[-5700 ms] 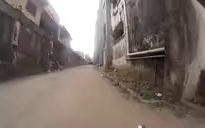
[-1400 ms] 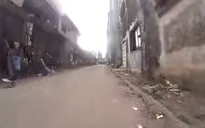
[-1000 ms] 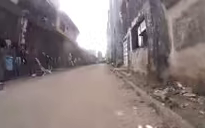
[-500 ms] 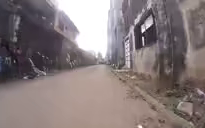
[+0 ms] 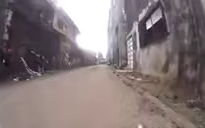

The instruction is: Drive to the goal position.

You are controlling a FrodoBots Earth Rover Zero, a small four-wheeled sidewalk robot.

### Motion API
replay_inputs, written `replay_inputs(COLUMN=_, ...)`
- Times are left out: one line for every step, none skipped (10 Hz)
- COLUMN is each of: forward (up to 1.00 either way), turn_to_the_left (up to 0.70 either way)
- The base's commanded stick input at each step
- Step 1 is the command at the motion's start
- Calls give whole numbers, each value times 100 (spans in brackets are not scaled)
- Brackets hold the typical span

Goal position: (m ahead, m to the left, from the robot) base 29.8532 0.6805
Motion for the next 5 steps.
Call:
replay_inputs(forward=100, turn_to_the_left=0)
replay_inputs(forward=100, turn_to_the_left=0)
replay_inputs(forward=100, turn_to_the_left=0)
replay_inputs(forward=100, turn_to_the_left=0)
replay_inputs(forward=100, turn_to_the_left=0)
